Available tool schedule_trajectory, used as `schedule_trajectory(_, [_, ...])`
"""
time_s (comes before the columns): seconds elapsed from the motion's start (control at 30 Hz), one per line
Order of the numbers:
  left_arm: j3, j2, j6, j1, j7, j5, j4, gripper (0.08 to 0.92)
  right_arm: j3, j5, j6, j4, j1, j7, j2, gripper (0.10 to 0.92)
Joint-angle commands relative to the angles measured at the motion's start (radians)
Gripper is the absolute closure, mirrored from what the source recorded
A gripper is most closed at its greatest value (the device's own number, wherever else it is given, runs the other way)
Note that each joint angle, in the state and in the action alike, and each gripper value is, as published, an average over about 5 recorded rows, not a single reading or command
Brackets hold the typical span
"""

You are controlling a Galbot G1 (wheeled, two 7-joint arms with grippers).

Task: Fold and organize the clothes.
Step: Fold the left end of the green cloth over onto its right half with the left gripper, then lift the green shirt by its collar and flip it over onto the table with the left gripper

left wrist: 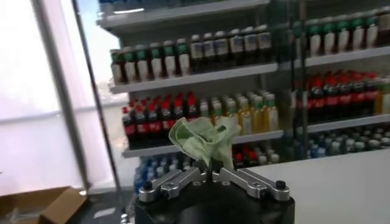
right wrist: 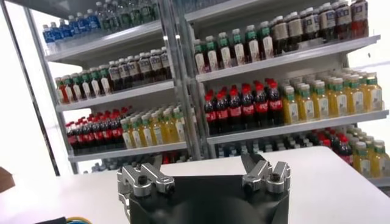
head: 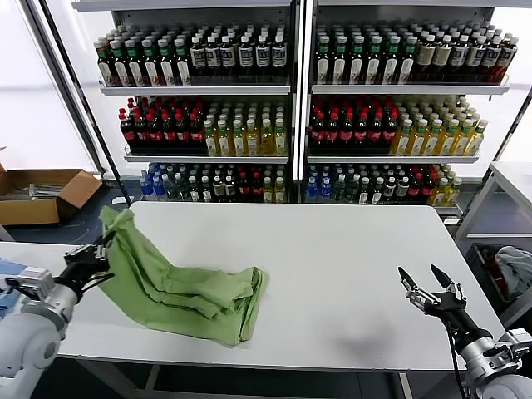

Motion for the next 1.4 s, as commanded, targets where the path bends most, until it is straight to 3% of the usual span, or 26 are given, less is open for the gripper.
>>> schedule_trajectory(0.03, [0.387, -0.018, -0.022, -0.066, -0.097, 0.087, -0.13, 0.902, -0.005, -0.006, 0.003, 0.002, -0.004, -0.002, 0.017, 0.203])
schedule_trajectory(0.43, [0.69, -0.173, -0.025, -0.152, -0.107, 0.211, 0.092, 0.902, 0.012, -0.013, 0.003, 0.014, -0.017, -0.002, 0.023, 0.203])
schedule_trajectory(0.63, [0.794, -0.235, 0.013, -0.187, -0.156, 0.213, 0.134, 0.894, 0.008, -0.021, 0.003, 0.013, -0.02, -0.003, 0.031, 0.203])
schedule_trajectory(0.83, [0.812, -0.259, 0.04, -0.192, -0.207, 0.124, 0.051, 0.756, -0.001, -0.028, 0.002, 0.011, -0.014, -0.003, 0.036, 0.203])
schedule_trajectory(1.0, [0.682, -0.244, 0.063, -0.167, -0.223, 0.0, -0.079, 0.609, -0.009, -0.032, 0.001, 0.011, -0.008, -0.002, 0.044, 0.203])
schedule_trajectory(1.2, [0.312, -0.133, 0.08, -0.1, -0.177, -0.095, -0.185, 0.436, -0.011, -0.033, 0.006, 0.0, -0.017, -0.008, 0.05, 0.203])
schedule_trajectory(1.3, [0.124, -0.092, 0.124, -0.077, -0.158, -0.179, -0.167, 0.349, -0.025, -0.037, 0.007, -0.004, -0.018, -0.007, 0.054, 0.203])
schedule_trajectory(1.4, [0.031, -0.069, 0.169, -0.064, -0.134, -0.194, -0.073, 0.264, -0.046, -0.046, 0.007, -0.003, -0.015, -0.006, 0.058, 0.203])
